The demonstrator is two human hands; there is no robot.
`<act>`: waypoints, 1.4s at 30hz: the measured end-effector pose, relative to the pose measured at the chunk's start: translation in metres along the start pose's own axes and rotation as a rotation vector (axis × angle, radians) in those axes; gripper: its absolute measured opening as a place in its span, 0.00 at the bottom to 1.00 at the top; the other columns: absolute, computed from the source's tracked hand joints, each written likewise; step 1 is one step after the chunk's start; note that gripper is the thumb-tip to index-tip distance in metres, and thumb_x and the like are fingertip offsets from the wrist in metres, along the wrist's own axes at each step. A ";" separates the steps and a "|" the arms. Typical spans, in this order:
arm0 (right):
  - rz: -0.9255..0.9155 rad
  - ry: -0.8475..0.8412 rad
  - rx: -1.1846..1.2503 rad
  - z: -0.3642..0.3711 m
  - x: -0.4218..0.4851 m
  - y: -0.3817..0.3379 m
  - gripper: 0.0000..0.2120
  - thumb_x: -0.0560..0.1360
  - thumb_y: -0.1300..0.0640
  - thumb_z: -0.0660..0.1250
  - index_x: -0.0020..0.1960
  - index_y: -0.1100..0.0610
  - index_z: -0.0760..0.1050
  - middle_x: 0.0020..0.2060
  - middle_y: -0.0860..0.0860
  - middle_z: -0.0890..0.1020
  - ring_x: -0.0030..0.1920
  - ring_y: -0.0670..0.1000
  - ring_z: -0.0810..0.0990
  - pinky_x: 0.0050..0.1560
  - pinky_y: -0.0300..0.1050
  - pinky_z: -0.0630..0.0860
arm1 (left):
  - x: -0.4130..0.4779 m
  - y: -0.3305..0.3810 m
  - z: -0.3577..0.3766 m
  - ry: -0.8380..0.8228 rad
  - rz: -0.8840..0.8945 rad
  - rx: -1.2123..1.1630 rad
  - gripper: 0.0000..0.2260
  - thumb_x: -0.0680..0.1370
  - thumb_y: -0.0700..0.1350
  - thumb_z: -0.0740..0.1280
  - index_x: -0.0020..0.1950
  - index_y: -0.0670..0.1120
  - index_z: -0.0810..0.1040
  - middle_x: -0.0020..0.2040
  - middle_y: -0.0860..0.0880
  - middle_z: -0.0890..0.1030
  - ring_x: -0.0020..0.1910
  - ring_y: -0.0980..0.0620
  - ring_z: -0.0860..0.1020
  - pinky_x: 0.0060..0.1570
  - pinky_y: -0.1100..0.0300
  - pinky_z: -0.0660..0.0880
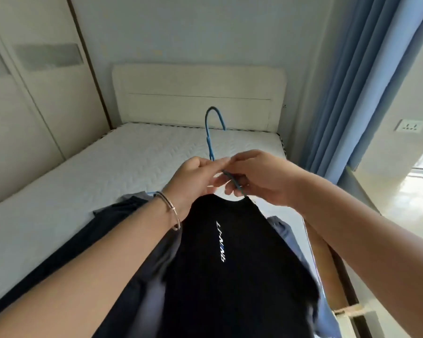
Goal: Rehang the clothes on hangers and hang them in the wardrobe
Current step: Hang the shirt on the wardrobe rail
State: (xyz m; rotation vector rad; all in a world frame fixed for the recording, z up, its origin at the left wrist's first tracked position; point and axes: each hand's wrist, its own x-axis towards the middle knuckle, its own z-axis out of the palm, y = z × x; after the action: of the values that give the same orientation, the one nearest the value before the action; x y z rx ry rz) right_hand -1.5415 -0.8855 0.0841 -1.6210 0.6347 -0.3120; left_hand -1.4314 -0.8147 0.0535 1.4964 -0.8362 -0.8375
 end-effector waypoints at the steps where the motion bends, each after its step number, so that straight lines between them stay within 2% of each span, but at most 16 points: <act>1: -0.040 -0.052 -0.023 0.011 -0.007 -0.013 0.10 0.78 0.69 0.54 0.48 0.65 0.74 0.37 0.57 0.79 0.31 0.49 0.77 0.28 0.35 0.72 | -0.012 0.011 -0.008 0.044 0.020 -0.015 0.10 0.73 0.49 0.69 0.45 0.44 0.73 0.42 0.46 0.81 0.39 0.50 0.80 0.47 0.57 0.76; 3: -0.111 -0.137 -0.081 0.033 -0.018 -0.037 0.10 0.77 0.69 0.55 0.49 0.63 0.75 0.39 0.56 0.80 0.34 0.50 0.79 0.30 0.34 0.73 | -0.035 0.033 -0.032 0.091 0.057 -0.084 0.08 0.73 0.45 0.69 0.41 0.44 0.72 0.35 0.48 0.80 0.30 0.55 0.79 0.36 0.64 0.77; 6: -0.244 -0.222 -0.147 0.063 -0.031 -0.067 0.09 0.77 0.64 0.59 0.44 0.58 0.77 0.37 0.52 0.83 0.36 0.48 0.80 0.35 0.36 0.72 | -0.075 0.066 -0.080 0.137 0.088 -0.119 0.06 0.74 0.39 0.67 0.38 0.45 0.73 0.29 0.52 0.82 0.28 0.59 0.80 0.37 0.67 0.79; 8: -0.374 -0.203 -0.222 0.084 -0.032 -0.086 0.10 0.76 0.64 0.61 0.40 0.54 0.77 0.36 0.50 0.83 0.37 0.47 0.79 0.37 0.37 0.71 | -0.105 0.087 -0.119 0.200 0.101 -0.049 0.07 0.75 0.36 0.66 0.38 0.44 0.74 0.28 0.52 0.82 0.28 0.59 0.81 0.35 0.68 0.78; 13: -0.651 -0.043 -0.289 0.162 -0.008 -0.131 0.08 0.74 0.65 0.64 0.43 0.53 0.77 0.41 0.53 0.80 0.39 0.47 0.76 0.38 0.34 0.70 | -0.190 0.127 -0.216 0.385 0.130 0.148 0.11 0.75 0.31 0.62 0.36 0.44 0.70 0.31 0.50 0.84 0.27 0.58 0.81 0.34 0.65 0.79; 17: -0.789 -0.110 -0.449 0.258 0.015 -0.157 0.12 0.74 0.57 0.66 0.57 0.53 0.77 0.53 0.50 0.81 0.53 0.49 0.78 0.56 0.42 0.73 | -0.255 0.140 -0.288 0.529 0.158 0.337 0.10 0.76 0.34 0.63 0.37 0.45 0.69 0.43 0.49 0.81 0.24 0.59 0.78 0.31 0.67 0.78; 19: -0.888 -0.134 -0.565 0.308 0.021 -0.168 0.17 0.74 0.53 0.67 0.62 0.54 0.74 0.58 0.50 0.79 0.59 0.51 0.76 0.59 0.40 0.69 | -0.286 0.140 -0.327 0.611 0.177 0.404 0.09 0.77 0.36 0.63 0.38 0.45 0.68 0.45 0.51 0.81 0.22 0.60 0.75 0.27 0.69 0.76; 21: -1.062 -0.015 -0.594 0.355 0.022 -0.182 0.17 0.75 0.53 0.66 0.63 0.54 0.74 0.59 0.51 0.78 0.61 0.52 0.74 0.58 0.37 0.66 | -0.317 0.137 -0.370 0.704 0.189 0.458 0.10 0.77 0.37 0.63 0.38 0.47 0.68 0.46 0.52 0.81 0.21 0.60 0.72 0.24 0.69 0.72; 23: -1.208 0.102 -0.484 0.399 0.021 -0.200 0.14 0.75 0.53 0.66 0.60 0.54 0.76 0.53 0.50 0.77 0.57 0.52 0.75 0.54 0.36 0.68 | -0.348 0.135 -0.415 0.779 0.206 0.505 0.10 0.77 0.38 0.63 0.38 0.47 0.69 0.46 0.53 0.82 0.21 0.61 0.71 0.25 0.68 0.69; 25: -1.203 -0.022 -0.402 0.445 0.018 -0.225 0.14 0.74 0.50 0.67 0.59 0.52 0.75 0.48 0.47 0.77 0.50 0.49 0.76 0.50 0.32 0.69 | -0.378 0.135 -0.457 0.831 0.239 0.521 0.09 0.77 0.38 0.63 0.38 0.47 0.69 0.45 0.54 0.82 0.22 0.60 0.68 0.25 0.68 0.65; 28: -1.160 -0.311 -0.484 0.525 0.008 -0.251 0.12 0.74 0.47 0.66 0.55 0.50 0.77 0.42 0.47 0.81 0.42 0.45 0.78 0.45 0.31 0.71 | -0.415 0.137 -0.510 0.885 0.288 0.558 0.09 0.77 0.37 0.63 0.38 0.47 0.70 0.43 0.55 0.83 0.23 0.60 0.66 0.24 0.69 0.65; 30: -1.234 -0.369 -0.488 0.580 0.004 -0.260 0.06 0.76 0.50 0.65 0.47 0.51 0.77 0.35 0.48 0.81 0.32 0.45 0.76 0.38 0.33 0.72 | -0.431 0.138 -0.543 0.908 0.277 0.646 0.08 0.77 0.38 0.64 0.39 0.47 0.71 0.44 0.54 0.83 0.23 0.60 0.67 0.25 0.70 0.67; 32: -1.283 -0.390 -0.465 0.626 0.005 -0.266 0.08 0.76 0.51 0.64 0.38 0.49 0.75 0.30 0.47 0.79 0.26 0.44 0.73 0.34 0.33 0.71 | -0.445 0.137 -0.574 0.926 0.239 0.765 0.05 0.76 0.40 0.65 0.41 0.47 0.73 0.45 0.54 0.83 0.23 0.61 0.69 0.28 0.71 0.70; 35: -1.181 -0.530 -0.473 0.671 0.024 -0.270 0.09 0.74 0.47 0.66 0.35 0.46 0.75 0.31 0.47 0.79 0.33 0.45 0.74 0.40 0.35 0.71 | -0.461 0.129 -0.620 0.981 0.187 0.902 0.01 0.77 0.42 0.64 0.45 0.46 0.75 0.44 0.58 0.81 0.26 0.68 0.74 0.32 0.73 0.72; 38: -0.969 -0.708 -0.469 0.708 0.066 -0.267 0.12 0.73 0.46 0.66 0.43 0.54 0.81 0.38 0.50 0.82 0.41 0.47 0.77 0.51 0.44 0.76 | -0.478 0.115 -0.676 1.093 0.140 0.965 0.02 0.76 0.44 0.64 0.47 0.48 0.76 0.44 0.59 0.81 0.30 0.68 0.75 0.36 0.70 0.70; 42: -0.887 -0.848 -0.410 0.784 0.115 -0.263 0.07 0.74 0.53 0.67 0.44 0.54 0.82 0.39 0.46 0.86 0.41 0.43 0.82 0.48 0.35 0.78 | -0.490 0.099 -0.750 1.234 0.078 0.967 0.06 0.76 0.44 0.65 0.50 0.45 0.78 0.45 0.56 0.81 0.35 0.61 0.76 0.34 0.71 0.70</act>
State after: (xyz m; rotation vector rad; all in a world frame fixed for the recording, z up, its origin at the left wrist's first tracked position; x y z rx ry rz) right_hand -0.9629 -0.2937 0.1978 -2.1406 -0.7398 -0.0946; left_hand -1.0207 -0.0318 0.2295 2.3166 -0.2855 0.7228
